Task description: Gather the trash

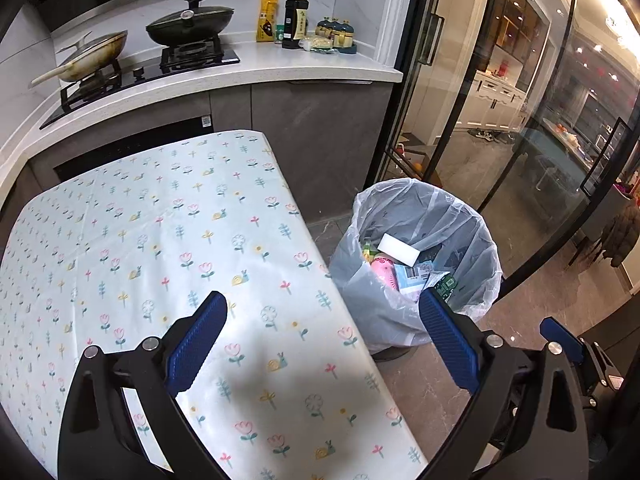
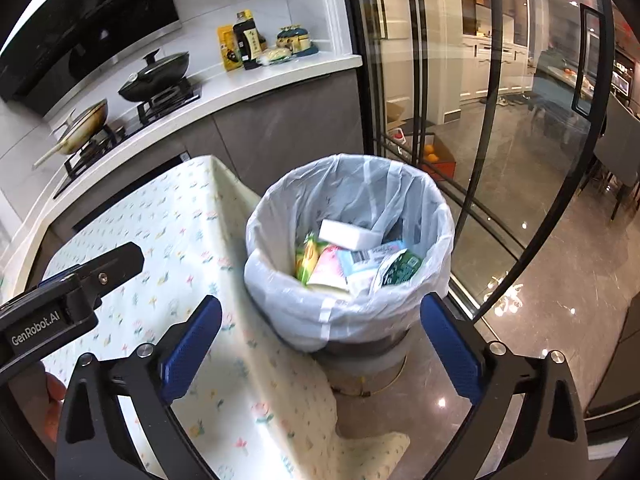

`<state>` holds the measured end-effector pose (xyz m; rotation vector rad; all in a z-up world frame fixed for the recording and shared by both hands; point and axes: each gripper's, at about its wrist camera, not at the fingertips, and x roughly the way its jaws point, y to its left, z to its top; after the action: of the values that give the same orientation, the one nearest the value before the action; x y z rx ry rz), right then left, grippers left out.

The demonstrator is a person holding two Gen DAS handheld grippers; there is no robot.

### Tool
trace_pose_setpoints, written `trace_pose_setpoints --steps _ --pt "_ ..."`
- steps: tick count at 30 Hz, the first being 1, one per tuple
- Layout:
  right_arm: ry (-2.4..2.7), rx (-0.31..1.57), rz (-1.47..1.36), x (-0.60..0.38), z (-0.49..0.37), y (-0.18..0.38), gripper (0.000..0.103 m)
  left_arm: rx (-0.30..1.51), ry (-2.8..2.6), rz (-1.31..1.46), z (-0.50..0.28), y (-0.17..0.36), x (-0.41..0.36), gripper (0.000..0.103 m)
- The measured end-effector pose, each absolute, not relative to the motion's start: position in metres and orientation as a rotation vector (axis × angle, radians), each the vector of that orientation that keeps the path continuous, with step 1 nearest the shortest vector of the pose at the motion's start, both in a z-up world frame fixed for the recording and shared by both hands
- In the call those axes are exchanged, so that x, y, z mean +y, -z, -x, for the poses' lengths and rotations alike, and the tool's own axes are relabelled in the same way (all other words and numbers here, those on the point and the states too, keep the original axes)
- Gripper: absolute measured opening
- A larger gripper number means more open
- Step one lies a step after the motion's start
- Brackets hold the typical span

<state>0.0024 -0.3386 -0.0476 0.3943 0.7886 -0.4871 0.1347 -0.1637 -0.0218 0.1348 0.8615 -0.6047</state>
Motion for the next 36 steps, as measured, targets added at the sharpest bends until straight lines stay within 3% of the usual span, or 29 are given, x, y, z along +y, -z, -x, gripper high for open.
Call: trace_pose_setpoints --steps 17,36 --pt "0.494 0.814 -0.371 -0.315 0.027 0.045 0.096 0.829 0.521 -0.188 -0.100 0.024 -0.127 0.092" --pt "0.498 0.821 -0.337 -0.318 0.031 0.042 0.096 0.804 0.493 -0.235 -0.089 0.025 -0.139 0.092"
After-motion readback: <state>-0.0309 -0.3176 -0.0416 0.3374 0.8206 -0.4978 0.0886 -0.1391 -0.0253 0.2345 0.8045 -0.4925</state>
